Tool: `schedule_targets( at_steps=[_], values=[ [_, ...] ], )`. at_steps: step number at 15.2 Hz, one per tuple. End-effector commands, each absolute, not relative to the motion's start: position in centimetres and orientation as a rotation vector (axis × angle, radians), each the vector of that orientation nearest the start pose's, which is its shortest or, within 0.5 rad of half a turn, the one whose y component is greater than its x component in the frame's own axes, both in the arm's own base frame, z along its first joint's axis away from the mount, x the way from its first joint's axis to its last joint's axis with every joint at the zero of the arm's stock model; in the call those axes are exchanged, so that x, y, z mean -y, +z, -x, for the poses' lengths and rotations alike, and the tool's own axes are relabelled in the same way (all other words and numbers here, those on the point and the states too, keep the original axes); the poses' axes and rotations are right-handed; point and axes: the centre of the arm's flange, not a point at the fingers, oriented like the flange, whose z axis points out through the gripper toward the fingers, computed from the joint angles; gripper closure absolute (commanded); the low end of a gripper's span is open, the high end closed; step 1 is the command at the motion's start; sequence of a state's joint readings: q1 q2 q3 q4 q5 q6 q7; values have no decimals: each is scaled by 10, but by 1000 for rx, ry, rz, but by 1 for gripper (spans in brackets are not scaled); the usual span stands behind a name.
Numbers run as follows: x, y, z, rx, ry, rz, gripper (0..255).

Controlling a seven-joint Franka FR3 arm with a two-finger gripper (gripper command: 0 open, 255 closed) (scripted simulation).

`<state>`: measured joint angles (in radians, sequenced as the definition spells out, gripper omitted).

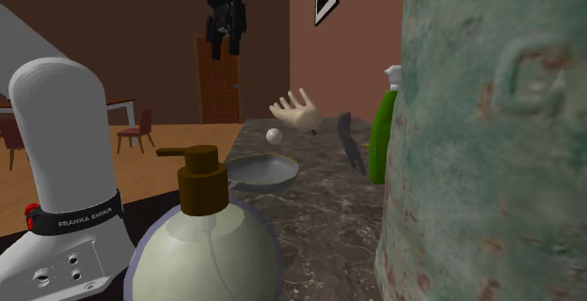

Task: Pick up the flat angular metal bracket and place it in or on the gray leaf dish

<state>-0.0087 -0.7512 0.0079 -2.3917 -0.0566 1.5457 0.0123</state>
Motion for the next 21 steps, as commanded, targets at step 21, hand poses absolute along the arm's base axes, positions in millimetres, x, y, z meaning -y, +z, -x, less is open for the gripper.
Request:
schedule_targets(
  at_steps=[21],
  values=[
    [226,464,-400,-115,47,3234,0]
  ],
)
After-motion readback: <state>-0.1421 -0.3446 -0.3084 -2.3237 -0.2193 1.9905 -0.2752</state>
